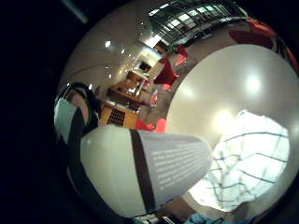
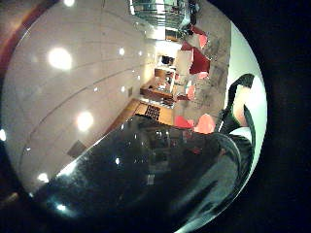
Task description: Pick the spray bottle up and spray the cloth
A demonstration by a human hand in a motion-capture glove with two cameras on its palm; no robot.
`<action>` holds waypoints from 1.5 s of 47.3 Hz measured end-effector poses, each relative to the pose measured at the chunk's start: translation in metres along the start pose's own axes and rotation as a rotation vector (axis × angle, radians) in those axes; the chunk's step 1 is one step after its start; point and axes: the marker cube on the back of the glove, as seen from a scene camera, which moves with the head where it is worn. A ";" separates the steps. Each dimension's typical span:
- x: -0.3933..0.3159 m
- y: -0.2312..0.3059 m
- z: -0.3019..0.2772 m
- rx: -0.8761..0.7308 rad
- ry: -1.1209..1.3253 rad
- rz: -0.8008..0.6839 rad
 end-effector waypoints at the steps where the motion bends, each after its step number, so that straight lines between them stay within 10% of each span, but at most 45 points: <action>1: 0.004 0.001 0.007 0.008 -0.008 0.007; 35: 0.091 0.015 0.101 -0.125 0.033 0.087; 46: 0.095 0.021 0.079 -0.355 0.058 0.056; 71: 0.075 0.046 -0.018 -0.312 -0.051 -0.102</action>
